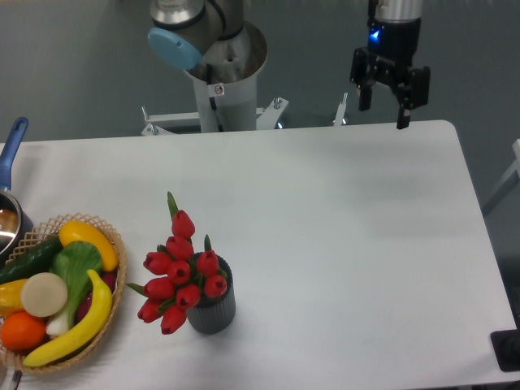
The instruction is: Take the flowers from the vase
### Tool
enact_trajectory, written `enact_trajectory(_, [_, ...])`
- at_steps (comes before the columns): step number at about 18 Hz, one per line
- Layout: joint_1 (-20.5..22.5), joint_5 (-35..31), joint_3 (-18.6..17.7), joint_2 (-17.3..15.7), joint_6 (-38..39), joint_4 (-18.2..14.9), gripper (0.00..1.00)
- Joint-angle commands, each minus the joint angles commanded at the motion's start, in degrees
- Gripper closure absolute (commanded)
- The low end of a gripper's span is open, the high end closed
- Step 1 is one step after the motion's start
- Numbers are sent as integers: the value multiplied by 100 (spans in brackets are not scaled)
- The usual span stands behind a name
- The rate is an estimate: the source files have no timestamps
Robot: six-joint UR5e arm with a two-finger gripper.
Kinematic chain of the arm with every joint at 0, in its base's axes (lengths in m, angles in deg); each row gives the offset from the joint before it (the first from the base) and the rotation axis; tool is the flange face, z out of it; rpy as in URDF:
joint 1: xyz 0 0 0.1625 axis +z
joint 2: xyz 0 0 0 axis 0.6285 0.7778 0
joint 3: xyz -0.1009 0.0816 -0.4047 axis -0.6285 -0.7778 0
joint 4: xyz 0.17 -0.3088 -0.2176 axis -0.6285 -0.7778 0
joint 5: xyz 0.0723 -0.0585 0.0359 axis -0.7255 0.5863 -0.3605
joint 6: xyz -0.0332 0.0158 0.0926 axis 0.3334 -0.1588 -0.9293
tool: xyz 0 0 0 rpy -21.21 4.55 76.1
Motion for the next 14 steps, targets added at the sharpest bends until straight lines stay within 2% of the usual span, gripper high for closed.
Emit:
enact_trajectory(7, [-9, -18, -9, -35, 17, 0, 0])
enact_trajectory(11, [-26, 26, -175, -70, 421, 35, 0])
enact_trajectory(14, [-105, 44, -211, -70, 1148, 35, 0])
